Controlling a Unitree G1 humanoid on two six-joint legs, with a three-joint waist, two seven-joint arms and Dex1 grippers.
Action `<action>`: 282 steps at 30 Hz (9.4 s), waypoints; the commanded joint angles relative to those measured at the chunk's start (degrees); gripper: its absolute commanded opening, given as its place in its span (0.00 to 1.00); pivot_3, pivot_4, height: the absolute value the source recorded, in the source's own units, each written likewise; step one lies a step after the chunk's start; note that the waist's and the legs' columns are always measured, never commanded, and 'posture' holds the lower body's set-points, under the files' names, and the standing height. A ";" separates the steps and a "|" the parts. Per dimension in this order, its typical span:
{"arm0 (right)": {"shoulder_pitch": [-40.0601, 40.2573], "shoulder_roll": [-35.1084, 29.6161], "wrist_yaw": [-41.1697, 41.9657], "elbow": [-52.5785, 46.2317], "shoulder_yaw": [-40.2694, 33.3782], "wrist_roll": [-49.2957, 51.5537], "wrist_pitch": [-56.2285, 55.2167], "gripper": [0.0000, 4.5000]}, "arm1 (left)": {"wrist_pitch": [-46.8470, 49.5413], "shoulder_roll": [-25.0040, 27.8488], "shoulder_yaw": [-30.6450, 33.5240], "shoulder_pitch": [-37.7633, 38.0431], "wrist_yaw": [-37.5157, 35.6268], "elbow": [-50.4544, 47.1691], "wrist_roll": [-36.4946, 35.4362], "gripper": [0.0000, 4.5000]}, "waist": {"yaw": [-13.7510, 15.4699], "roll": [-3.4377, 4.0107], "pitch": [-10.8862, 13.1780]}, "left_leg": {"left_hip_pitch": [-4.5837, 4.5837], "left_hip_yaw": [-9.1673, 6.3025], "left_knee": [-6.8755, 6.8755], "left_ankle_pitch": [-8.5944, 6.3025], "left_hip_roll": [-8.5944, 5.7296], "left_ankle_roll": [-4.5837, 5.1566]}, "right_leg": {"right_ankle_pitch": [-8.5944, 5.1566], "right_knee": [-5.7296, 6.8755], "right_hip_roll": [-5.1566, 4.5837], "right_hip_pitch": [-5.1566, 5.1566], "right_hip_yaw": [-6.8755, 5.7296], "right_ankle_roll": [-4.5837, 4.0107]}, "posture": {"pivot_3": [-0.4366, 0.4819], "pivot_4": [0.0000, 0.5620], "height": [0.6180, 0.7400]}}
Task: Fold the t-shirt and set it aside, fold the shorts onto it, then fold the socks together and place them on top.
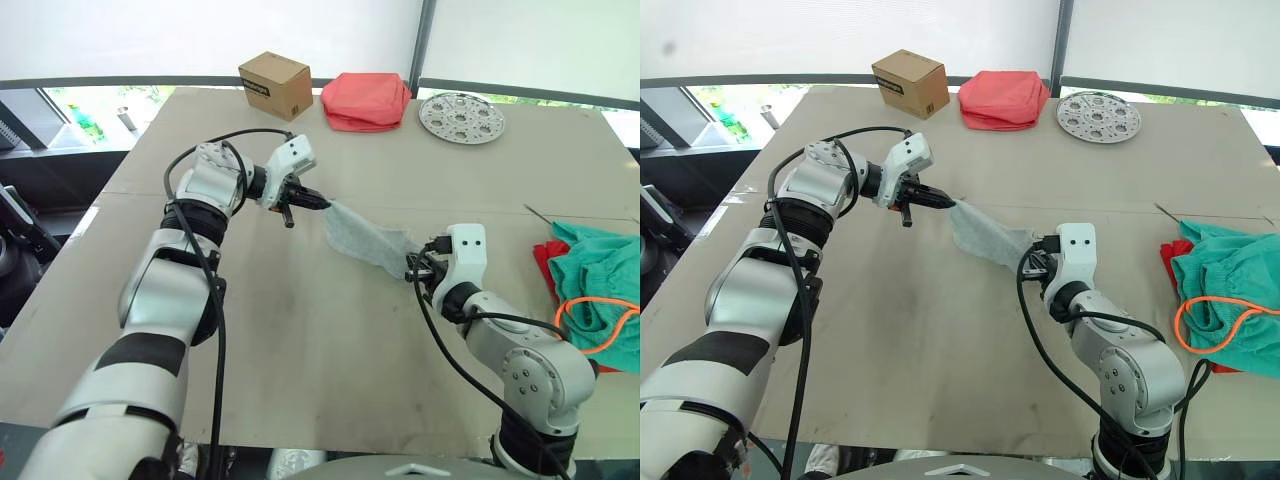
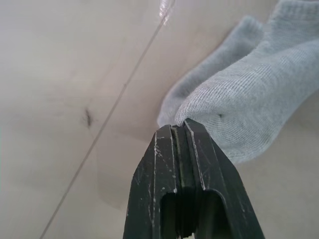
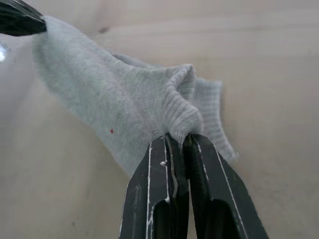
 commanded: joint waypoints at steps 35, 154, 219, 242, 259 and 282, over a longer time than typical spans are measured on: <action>-4.11 -11.15 7.71 24.16 6.83 -4.95 -16.49 0.84 | 33.41 5.01 23.45 50.06 12.19 -78.32 -32.96 0.84 | 0.02 -0.20 -0.05 | 0.26 -0.04 0.05 0.13 0.04 -0.23 | 0.13 0.07 -0.11 0.26 0.28 -0.25 | 0.48 0.27 1.00; 6.17 -24.30 31.96 5.17 2.52 -8.89 -35.90 1.00 | 3.44 7.84 2.86 25.21 34.58 -37.19 -4.95 0.02 | 1.56 0.08 -0.05 | 0.16 -0.49 -0.04 0.03 -0.07 -0.14 | -0.15 -0.18 -0.03 0.37 -0.34 -0.28 | 0.48 0.27 1.00; 4.96 -31.14 35.73 3.33 7.86 -1.65 -41.04 1.00 | 15.44 2.15 21.58 2.80 28.16 1.51 -13.16 0.66 | 1.81 -0.36 0.20 | 0.17 -0.48 0.14 0.06 -0.10 -0.15 | -0.02 -0.06 -0.02 0.49 -0.36 -0.01 | 0.48 0.27 1.00; 7.38 -31.38 29.38 -1.26 7.74 -2.17 -38.36 1.00 | -1.42 -7.96 22.07 -2.64 40.81 18.37 -3.95 0.15 | 1.50 -0.57 0.20 | 0.17 -0.47 0.21 0.03 -0.07 -0.09 | -0.01 -0.01 0.00 0.49 -0.35 0.01 | 0.48 0.27 1.00; 6.49 -31.76 30.31 0.85 8.68 -2.18 -39.45 1.00 | 3.21 -2.16 23.41 2.13 29.47 13.60 -5.53 0.08 | 1.49 -0.56 0.19 | 0.18 -0.47 0.21 0.04 -0.08 -0.11 | 0.01 0.02 0.02 0.49 -0.36 -0.03 | 0.48 0.27 1.00; 7.42 -32.57 30.16 0.41 8.50 -2.27 -38.81 1.00 | 49.79 -11.17 17.29 29.21 25.63 -56.31 -23.06 0.01 | 1.23 -0.35 0.03 | 0.24 -0.54 0.48 0.00 0.02 -0.05 | 0.00 0.17 0.09 0.59 -0.04 -0.04 | 0.48 0.27 1.00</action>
